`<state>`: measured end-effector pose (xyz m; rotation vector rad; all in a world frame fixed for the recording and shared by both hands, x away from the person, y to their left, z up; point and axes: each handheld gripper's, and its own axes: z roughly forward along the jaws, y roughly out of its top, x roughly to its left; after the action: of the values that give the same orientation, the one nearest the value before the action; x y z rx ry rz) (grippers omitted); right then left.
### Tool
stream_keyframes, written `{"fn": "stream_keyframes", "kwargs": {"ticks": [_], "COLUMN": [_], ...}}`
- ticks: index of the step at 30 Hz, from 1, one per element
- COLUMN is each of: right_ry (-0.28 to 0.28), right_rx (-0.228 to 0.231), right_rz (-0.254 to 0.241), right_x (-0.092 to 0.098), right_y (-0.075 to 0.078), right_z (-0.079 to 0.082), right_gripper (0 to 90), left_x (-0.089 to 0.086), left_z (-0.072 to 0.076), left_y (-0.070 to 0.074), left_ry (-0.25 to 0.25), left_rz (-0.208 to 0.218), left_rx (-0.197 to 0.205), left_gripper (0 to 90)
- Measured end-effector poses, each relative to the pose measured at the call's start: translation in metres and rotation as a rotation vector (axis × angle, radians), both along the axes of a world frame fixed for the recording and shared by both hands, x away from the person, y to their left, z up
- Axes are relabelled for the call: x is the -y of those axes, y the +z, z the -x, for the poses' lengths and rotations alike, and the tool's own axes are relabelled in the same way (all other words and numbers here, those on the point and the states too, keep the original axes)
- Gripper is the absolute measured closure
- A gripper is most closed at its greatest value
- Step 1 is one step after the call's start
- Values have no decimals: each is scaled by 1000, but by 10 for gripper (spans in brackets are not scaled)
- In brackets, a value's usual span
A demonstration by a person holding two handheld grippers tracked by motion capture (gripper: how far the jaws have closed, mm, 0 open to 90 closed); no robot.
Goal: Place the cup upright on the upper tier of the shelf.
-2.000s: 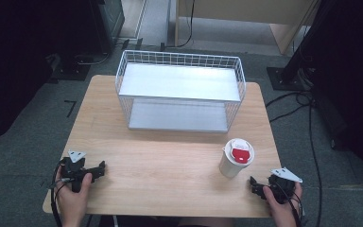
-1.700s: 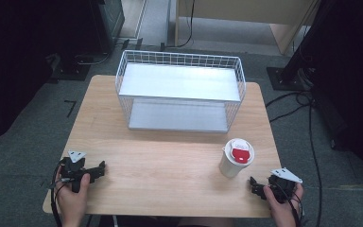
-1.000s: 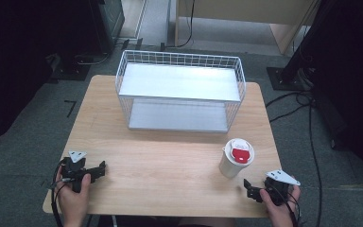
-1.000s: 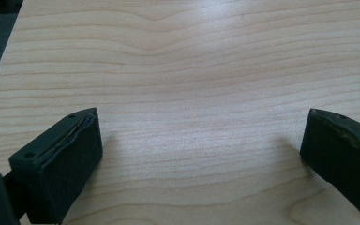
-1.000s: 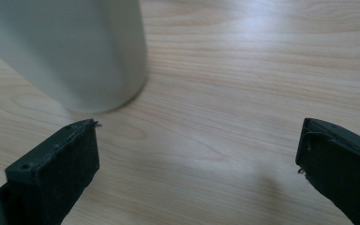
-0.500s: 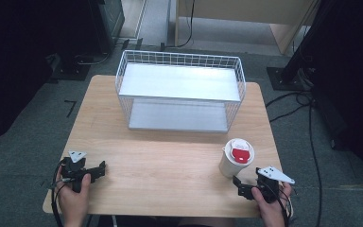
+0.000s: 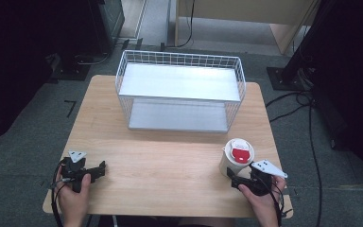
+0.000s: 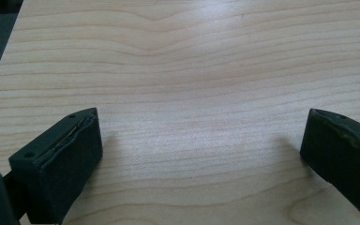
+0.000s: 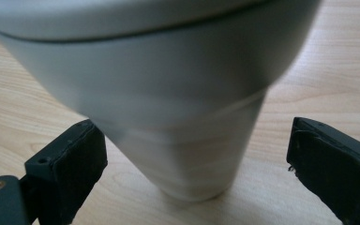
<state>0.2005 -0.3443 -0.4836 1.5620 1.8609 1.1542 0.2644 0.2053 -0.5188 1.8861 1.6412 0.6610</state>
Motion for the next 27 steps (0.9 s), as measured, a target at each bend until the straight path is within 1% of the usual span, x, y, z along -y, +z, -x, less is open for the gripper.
{"fn": "stream_keyframes", "kwargs": {"ticks": [2,4,6,7,8,9,10,13,16,18,19,21,26,27], "right_ry": [-2,-10,-12,-20,-20,-31,-31,-42,-50,-51,-52,-57,-62,-68], "right_rx": [3,20,20,45,45,78,78,99,119,120,117,111,110,106], "right_rz": [-3,12,10,16,16,19,19,3,6,4,-16,-35,-43,-62], "right_x": [-1,-6,-8,-11,-11,-15,-15,-18,-19,-19,-18,-18,-18,-18], "right_y": [0,-1,-2,-2,-2,-2,-2,-3,-2,-2,-3,-4,-4,-4], "right_z": [-1,-5,-6,-7,-7,-9,-9,-12,-12,-12,-12,-13,-13,-14], "right_gripper": [54,54,54,58,58,63,63,63,63,63,62,56,55,48], "left_x": [0,0,0,0,0,0,0,0,0,0,0,0,0,0], "left_z": [0,0,0,0,0,0,0,0,0,0,0,0,0,0], "left_y": [0,0,0,0,0,0,0,0,0,0,0,0,0,0], "left_ry": [0,0,0,0,0,0,0,0,0,0,0,0,0,0], "left_rz": [0,0,0,0,0,0,0,0,0,0,0,0,0,0], "left_rx": [0,0,0,0,0,0,0,0,0,0,0,0,0,0], "left_gripper": [0,0,0,0,0,0,0,0,0,0,0,0,0,0]}}
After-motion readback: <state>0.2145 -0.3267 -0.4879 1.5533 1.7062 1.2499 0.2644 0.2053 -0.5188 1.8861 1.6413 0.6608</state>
